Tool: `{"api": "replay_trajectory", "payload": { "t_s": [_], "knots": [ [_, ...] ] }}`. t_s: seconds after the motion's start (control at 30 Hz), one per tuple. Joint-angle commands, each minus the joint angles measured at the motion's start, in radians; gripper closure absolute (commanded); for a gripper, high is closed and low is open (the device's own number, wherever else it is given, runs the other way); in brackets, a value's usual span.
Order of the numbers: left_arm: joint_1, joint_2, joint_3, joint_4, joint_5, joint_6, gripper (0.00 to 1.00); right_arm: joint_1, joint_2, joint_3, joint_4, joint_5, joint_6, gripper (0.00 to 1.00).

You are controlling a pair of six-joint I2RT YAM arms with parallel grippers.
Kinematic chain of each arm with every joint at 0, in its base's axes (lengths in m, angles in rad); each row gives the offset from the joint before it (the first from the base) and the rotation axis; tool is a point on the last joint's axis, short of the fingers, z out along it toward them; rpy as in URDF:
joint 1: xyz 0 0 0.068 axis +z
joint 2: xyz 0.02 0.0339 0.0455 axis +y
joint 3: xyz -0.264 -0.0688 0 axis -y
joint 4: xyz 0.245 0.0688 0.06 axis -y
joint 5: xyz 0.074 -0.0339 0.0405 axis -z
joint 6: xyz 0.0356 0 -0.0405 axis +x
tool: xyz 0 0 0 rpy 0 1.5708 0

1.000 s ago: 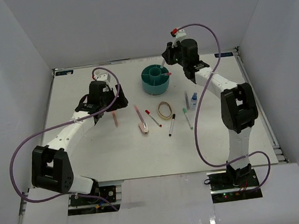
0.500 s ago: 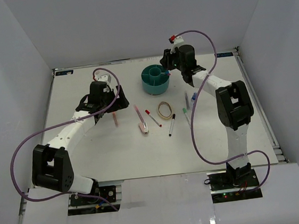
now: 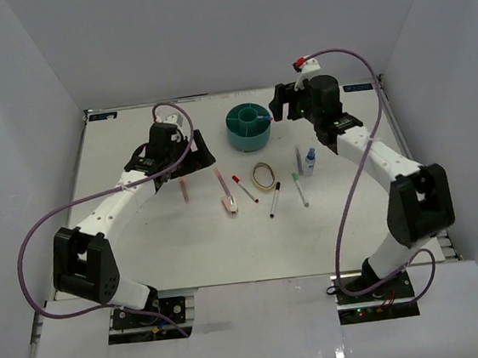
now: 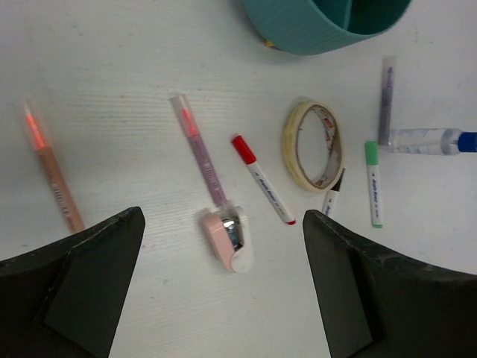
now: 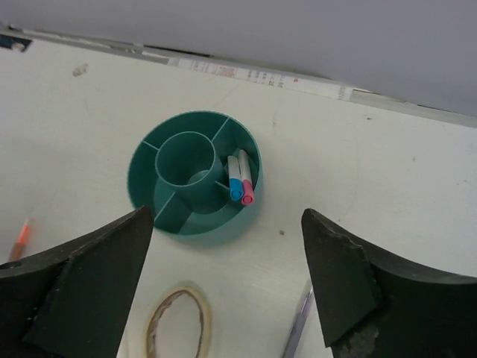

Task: Sort the stationery into containers
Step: Place the pen in the storage box, then pick up the pen from the center of the board.

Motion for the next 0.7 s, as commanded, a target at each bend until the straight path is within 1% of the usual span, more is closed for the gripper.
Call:
{"api": "replay_trajectory", "payload": {
  "t_s": [0.0, 0.03, 0.07, 0.1, 0.13, 0.17, 0.23, 0.27, 0.33, 0.37, 0.43, 0.47, 0.5, 0.57, 0.6, 0.67],
  "knots": [
    [-0.100, 0.035, 0.085, -0.053, -0.034, -0.079, 0.02, -0.001, -0.204, -0.088, -0.096, 0.051, 0.057, 0.12],
    [-0.118, 0.044, 0.091, -0.056, -0.048, -0.099, 0.02, -0.001, -0.247, -0.124, -0.108, 0.045, 0.073, 0.09],
    [-0.137, 0.053, 0.103, -0.059, -0.077, -0.124, 0.02, 0.001, -0.333, -0.203, -0.119, 0.039, 0.088, 0.02],
    [-0.170, 0.062, 0.108, -0.059, -0.121, -0.171, 0.02, -0.001, -0.381, -0.248, -0.119, 0.037, 0.111, 0.01],
    [-0.187, 0.087, 0.116, -0.060, -0.143, -0.196, 0.02, -0.001, -0.420, -0.286, -0.119, 0.040, 0.119, 0.04],
    [-0.201, 0.102, 0.134, -0.062, -0.178, -0.220, 0.02, -0.001, -0.500, -0.358, -0.119, 0.043, 0.127, 0.06],
    [-0.236, 0.156, 0.163, -0.086, -0.218, -0.282, 0.02, -0.001, -0.571, -0.418, -0.119, 0.034, 0.133, 0.07],
    [-0.244, 0.176, 0.201, -0.098, -0.252, -0.299, 0.02, -0.001, -0.632, -0.464, -0.121, 0.031, 0.133, 0.07],
    [-0.264, 0.240, 0.244, -0.149, -0.289, -0.346, 0.02, -0.001, -0.684, -0.504, -0.125, 0.034, 0.122, 0.07],
    [-0.273, 0.262, 0.287, -0.178, -0.315, -0.362, 0.03, 0.001, -0.727, -0.538, -0.125, 0.055, 0.119, 0.07],
    [-0.285, 0.308, 0.327, -0.206, -0.335, -0.398, 0.07, -0.001, -0.758, -0.561, -0.121, 0.077, 0.117, 0.08],
    [-0.293, 0.356, 0.349, -0.220, -0.349, -0.408, 0.09, -0.001, -0.775, -0.567, -0.118, 0.080, 0.119, 0.09],
    [-0.307, 0.381, 0.394, -0.259, -0.373, -0.417, 0.12, -0.001, -0.780, -0.573, -0.109, 0.080, 0.119, 0.09],
    [-0.322, 0.450, 0.439, -0.298, -0.395, -0.445, 0.16, -0.001, -0.778, -0.570, -0.110, 0.073, 0.119, 0.09],
    [-0.333, 0.469, 0.473, -0.330, -0.405, -0.452, 0.18, 0.001, -0.778, -0.570, -0.109, 0.062, 0.120, 0.09],
    [-0.336, 0.495, 0.487, -0.355, -0.418, -0.484, 0.23, -0.001, -0.777, -0.577, -0.106, 0.054, 0.124, 0.09]
  ]
}}
